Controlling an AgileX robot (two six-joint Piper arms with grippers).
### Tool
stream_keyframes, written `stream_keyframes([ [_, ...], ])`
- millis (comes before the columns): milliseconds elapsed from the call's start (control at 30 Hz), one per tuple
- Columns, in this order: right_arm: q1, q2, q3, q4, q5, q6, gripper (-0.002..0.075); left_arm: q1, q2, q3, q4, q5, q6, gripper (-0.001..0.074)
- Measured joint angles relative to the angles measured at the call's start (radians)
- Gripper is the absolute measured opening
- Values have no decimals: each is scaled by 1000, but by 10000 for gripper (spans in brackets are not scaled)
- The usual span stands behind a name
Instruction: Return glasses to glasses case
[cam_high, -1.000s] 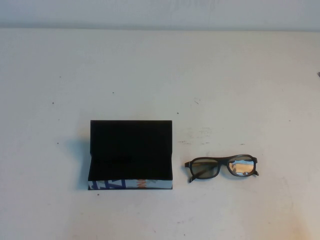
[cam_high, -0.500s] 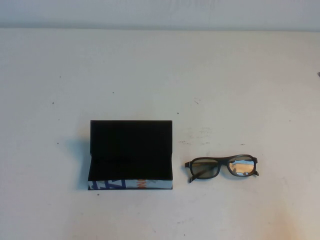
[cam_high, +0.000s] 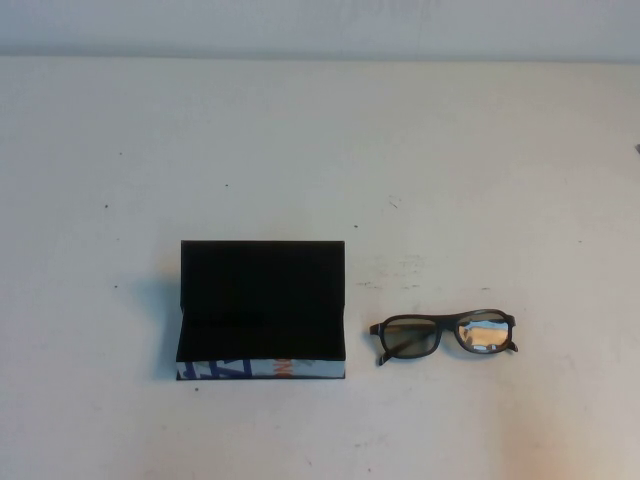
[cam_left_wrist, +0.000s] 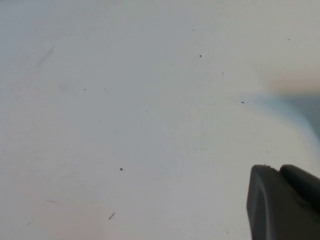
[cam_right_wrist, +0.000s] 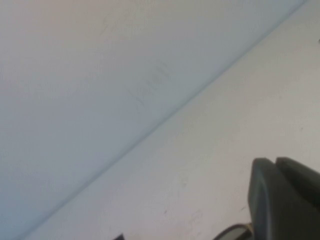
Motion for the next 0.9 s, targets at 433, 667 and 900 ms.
stream_keyframes([
  [433, 0, 590, -541, -134, 767, -302, -13, 0, 0, 0, 0, 0, 0, -1],
  [667, 52, 869, -648, -167, 809, -493, -13, 0, 0, 0, 0, 0, 0, -1],
  [900, 285, 1106, -780, -221, 807, -706, -13, 0, 0, 0, 0, 0, 0, -1],
])
